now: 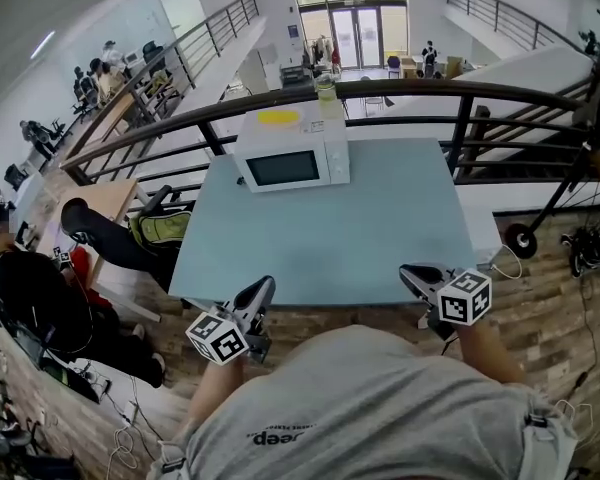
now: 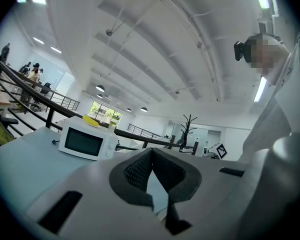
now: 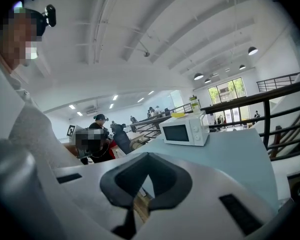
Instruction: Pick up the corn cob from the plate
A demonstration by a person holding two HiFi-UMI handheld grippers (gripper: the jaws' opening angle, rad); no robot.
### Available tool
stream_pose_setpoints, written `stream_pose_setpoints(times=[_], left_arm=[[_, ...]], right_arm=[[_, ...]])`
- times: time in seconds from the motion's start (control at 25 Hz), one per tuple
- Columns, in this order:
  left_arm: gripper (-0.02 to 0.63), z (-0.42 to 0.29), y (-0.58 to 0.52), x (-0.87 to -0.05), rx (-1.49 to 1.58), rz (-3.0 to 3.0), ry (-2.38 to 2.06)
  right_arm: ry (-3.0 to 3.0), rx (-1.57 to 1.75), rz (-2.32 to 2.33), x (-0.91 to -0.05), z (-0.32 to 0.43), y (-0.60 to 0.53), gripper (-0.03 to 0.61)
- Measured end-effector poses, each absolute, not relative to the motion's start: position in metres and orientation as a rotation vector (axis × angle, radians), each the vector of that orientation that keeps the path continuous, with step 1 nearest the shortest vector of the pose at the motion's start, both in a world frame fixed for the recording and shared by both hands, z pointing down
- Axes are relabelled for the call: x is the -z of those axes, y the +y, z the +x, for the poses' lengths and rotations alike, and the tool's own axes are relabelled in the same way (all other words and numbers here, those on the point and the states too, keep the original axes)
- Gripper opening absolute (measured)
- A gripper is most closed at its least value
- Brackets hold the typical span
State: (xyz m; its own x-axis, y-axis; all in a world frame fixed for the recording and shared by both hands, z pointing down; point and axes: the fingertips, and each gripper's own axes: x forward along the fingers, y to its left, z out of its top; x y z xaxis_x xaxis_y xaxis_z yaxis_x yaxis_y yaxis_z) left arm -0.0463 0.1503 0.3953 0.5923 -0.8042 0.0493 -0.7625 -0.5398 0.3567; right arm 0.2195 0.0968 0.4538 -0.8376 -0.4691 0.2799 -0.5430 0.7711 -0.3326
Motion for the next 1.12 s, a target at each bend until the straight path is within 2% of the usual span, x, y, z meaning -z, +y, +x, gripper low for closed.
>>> stream_pose_setpoints(times=[0.32, 0.52, 0.88, 1.12], left_arm=[[0.018, -0.007, 0.141, -0.403, 0.115, 2.487, -1.232], [0.018, -0.011, 0.133, -0.409, 0.112, 2.485, -1.207], [0.018, -0.059, 0.074, -0.423, 0.178, 2.530, -1.063], [0.018, -0.123, 0.008, -0.419, 0.189, 2.575, -0.936]], right_arm=[[-2.783, -0.677, 0.827, -0.473, 0.257, 0.089, 0.014], [-2.768, -0.713, 0.832, -0.482, 0.253, 0.082, 0.015], [-2.702, -0.659, 0.932, -0.478, 0.202, 0.048, 0.015], [-2.644, -0.672, 1.075, -0.465, 0.142, 0.004, 0.015]])
